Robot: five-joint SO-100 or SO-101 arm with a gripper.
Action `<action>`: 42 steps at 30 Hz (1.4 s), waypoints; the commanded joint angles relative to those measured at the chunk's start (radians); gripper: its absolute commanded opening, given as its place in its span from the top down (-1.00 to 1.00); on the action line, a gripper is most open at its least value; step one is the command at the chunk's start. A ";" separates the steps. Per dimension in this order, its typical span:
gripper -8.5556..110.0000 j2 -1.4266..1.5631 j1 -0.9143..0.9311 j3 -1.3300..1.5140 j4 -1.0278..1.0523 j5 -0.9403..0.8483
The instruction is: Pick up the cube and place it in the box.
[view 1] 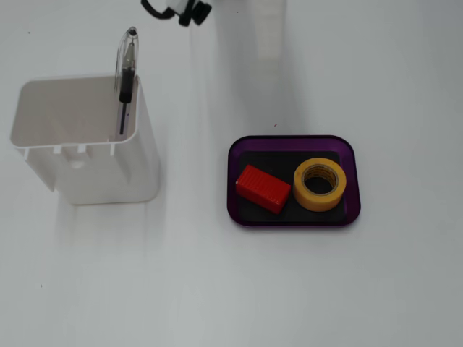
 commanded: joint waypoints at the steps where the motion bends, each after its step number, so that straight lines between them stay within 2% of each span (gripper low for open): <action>1: 0.66 0.143 -0.003 -0.043 0.060 -0.006; 7: 0.66 0.299 0.006 0.087 0.097 -0.006; 15: 0.66 0.529 0.006 0.474 0.078 -0.006; 34: 0.66 1.293 0.009 1.477 -0.321 -0.006; 42: 0.66 1.644 0.009 1.782 -0.333 -0.002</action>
